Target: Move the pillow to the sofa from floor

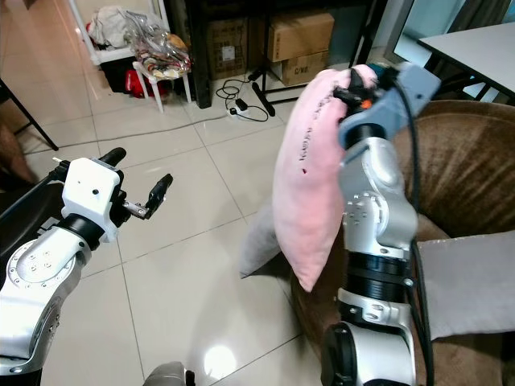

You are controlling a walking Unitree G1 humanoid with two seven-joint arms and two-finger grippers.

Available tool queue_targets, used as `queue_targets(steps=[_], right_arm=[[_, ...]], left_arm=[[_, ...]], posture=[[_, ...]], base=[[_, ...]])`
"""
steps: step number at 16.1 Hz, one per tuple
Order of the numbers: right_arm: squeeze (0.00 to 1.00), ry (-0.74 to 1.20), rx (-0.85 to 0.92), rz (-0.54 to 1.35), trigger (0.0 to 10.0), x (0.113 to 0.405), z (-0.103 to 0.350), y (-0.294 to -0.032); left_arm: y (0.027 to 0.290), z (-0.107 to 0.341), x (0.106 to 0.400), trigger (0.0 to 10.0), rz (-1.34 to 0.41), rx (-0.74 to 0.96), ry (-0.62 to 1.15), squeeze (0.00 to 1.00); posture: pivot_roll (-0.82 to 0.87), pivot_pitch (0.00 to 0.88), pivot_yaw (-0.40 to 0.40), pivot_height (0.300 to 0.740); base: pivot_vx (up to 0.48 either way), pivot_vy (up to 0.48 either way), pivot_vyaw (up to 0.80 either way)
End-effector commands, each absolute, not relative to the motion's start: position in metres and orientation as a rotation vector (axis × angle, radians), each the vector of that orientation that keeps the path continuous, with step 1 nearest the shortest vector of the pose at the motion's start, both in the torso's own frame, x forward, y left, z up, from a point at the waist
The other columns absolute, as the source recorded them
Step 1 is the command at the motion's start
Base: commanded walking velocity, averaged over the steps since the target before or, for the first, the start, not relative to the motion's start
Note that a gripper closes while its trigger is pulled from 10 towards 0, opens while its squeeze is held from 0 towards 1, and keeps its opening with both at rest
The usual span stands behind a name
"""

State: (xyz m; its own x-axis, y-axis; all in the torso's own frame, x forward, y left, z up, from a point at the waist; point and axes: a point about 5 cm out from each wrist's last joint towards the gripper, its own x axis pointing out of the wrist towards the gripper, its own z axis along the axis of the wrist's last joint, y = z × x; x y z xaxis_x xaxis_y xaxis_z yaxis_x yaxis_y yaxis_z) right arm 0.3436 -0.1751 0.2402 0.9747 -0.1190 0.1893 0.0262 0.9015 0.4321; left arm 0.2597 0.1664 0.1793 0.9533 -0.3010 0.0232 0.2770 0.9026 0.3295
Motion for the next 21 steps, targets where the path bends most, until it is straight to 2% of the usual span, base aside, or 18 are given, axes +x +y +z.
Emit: queue_targets(steps=[1,4,8,13,16,21], right_arm=[[0.00,-0.163,0.411,-0.058,10.0,0.341,0.232,-0.174],[0.00,-0.150,0.398,-0.030,10.0,0.331,0.220,-0.166],[0.00,-0.176,0.404,-0.069,10.0,0.323,0.224,-0.173],[0.00,-0.247,0.383,-0.089,10.0,0.317,0.239,-0.179],[0.00,-0.247,0.367,-0.115,10.0,0.307,0.235,-0.184],[0.00,-0.241,0.371,-0.157,10.0,0.301,0.234,-0.191]], left_arm=[[0.169,0.178,0.259,10.0,-0.271,0.334,-0.071,0.00],[0.170,0.173,0.259,10.0,-0.264,0.342,-0.061,0.00],[0.168,0.172,0.257,10.0,-0.279,0.352,-0.062,0.00],[0.177,0.179,0.263,10.0,-0.300,0.372,-0.075,0.00],[0.172,0.176,0.268,10.0,-0.352,0.372,-0.070,0.00],[0.170,0.177,0.273,10.0,-0.346,0.357,-0.083,0.00]], posture=[[-0.01,0.000,-0.024,0.740],[-0.01,0.000,-0.021,0.740],[-0.02,0.000,-0.006,0.740],[-0.03,0.000,0.048,0.740],[-0.07,0.000,0.098,0.740],[-0.08,0.000,0.072,0.740]], base=[[0.000,0.000,0.00],[0.000,0.000,0.00],[0.000,0.000,0.00],[0.000,0.000,0.00],[0.000,0.000,0.00],[0.000,0.000,0.00]])
